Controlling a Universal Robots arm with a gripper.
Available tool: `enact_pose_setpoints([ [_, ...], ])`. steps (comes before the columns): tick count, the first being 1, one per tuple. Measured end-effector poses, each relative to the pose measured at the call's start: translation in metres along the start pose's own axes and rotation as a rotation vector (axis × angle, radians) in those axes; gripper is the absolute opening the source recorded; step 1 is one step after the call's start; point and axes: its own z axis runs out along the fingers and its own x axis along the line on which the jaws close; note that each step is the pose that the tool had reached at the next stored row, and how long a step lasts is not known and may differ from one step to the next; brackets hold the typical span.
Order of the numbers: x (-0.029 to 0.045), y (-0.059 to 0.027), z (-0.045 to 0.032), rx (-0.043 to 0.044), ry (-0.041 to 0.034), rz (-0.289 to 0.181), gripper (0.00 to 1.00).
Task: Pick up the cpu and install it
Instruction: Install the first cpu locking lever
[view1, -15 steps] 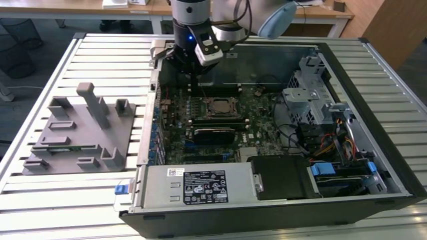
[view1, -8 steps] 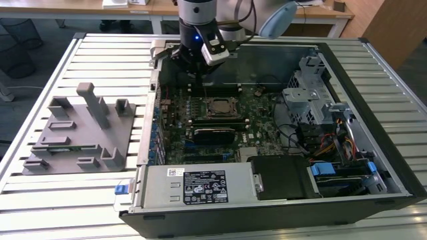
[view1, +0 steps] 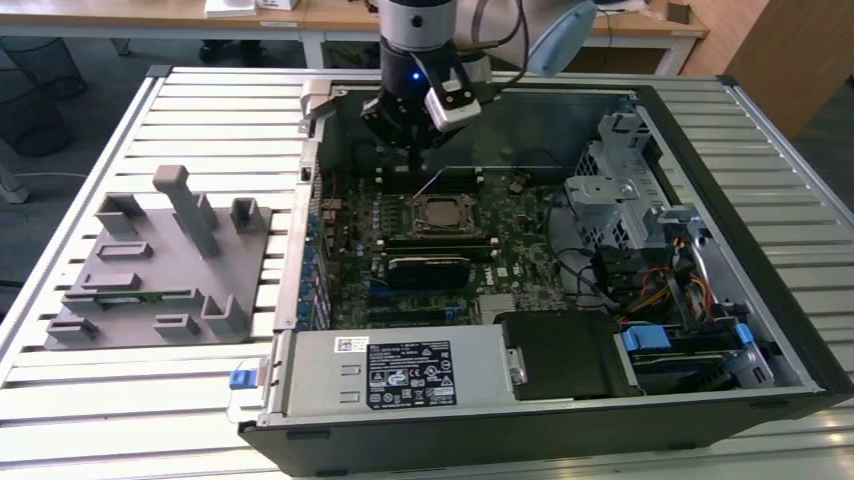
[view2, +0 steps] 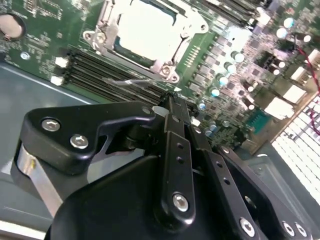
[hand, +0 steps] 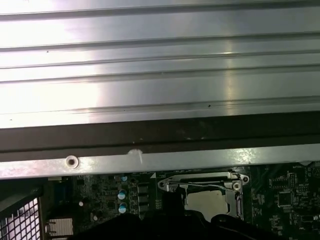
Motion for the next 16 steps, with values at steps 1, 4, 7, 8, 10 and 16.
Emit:
enact_pose_setpoints([
  [1, -0.0005, 0.0, 0.0004, -0.0001, -0.0001, 0.0, 0.11],
  [4, -0.0006, -0.0008, 0.0016, -0.014, 0.0006, 0.0, 0.11],
  [7, -0.0008, -0.0021, 0.0029, -0.025, -0.0001, -0.003, 0.11],
  [8, -0.0009, -0.0021, 0.0033, -0.0252, 0.0, -0.012, 0.11],
  [10, -0.0014, -0.0021, 0.0042, -0.0253, 0.0004, -0.034, 0.11],
  [16, -0.007, -0.0018, 0.0071, -0.0313, 0.001, -0.05, 0.11],
])
